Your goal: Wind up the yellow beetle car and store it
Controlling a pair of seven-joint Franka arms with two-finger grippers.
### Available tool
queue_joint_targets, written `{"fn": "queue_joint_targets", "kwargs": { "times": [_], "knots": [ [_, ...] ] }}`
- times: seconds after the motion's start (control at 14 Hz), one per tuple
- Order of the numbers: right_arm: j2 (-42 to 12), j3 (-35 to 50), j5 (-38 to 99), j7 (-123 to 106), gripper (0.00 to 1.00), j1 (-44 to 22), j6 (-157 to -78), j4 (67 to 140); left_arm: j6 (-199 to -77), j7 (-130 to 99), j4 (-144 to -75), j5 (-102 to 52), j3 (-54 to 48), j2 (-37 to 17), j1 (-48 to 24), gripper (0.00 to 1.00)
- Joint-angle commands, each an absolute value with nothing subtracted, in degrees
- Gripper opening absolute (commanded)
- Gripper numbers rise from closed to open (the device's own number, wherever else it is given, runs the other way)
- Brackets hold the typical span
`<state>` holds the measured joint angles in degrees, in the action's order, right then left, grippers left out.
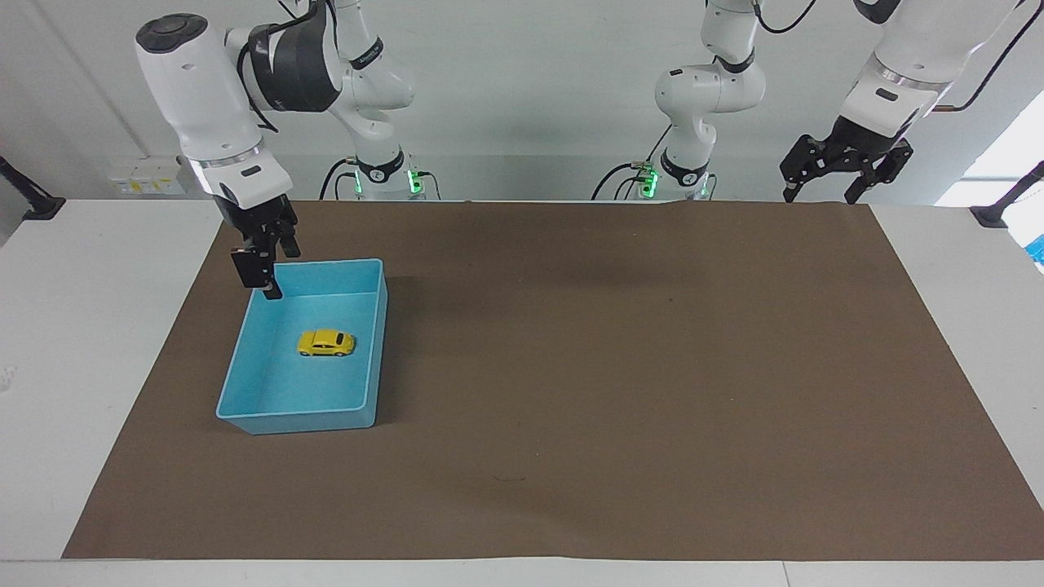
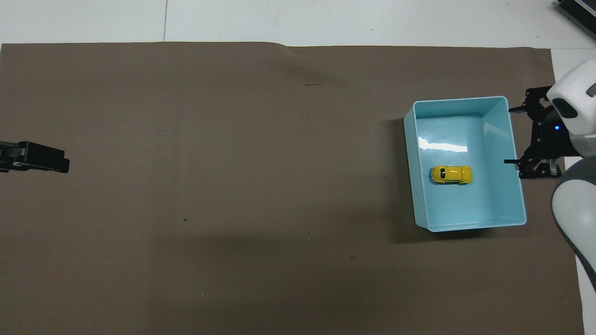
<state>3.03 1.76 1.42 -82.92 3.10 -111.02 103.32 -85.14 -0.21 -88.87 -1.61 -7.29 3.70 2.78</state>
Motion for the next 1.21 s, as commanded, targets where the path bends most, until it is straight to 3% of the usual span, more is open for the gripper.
{"fn": "queue_joint_targets", "kwargs": {
  "times": [0.0, 0.57, 1.14],
  "knots": [
    [3.8, 0.6, 2.1, -75.7, 1.00, 3.0, -107.9, 102.1, -84.5, 0.7, -89.3, -2.4, -7.7, 4.4, 4.0, 1.00],
    [3.9, 0.7, 2.3, -43.0, 1.00, 2.9, -97.4, 97.0, -84.5, 0.7, -89.3, -2.4, -7.7, 4.5, 4.0, 1.00],
    [4.4, 0.5, 2.2, -25.7, 1.00, 1.6, -94.8, 96.5, -84.5, 0.7, -89.3, -2.4, -7.7, 4.4, 4.0, 1.00]
  ]
}}
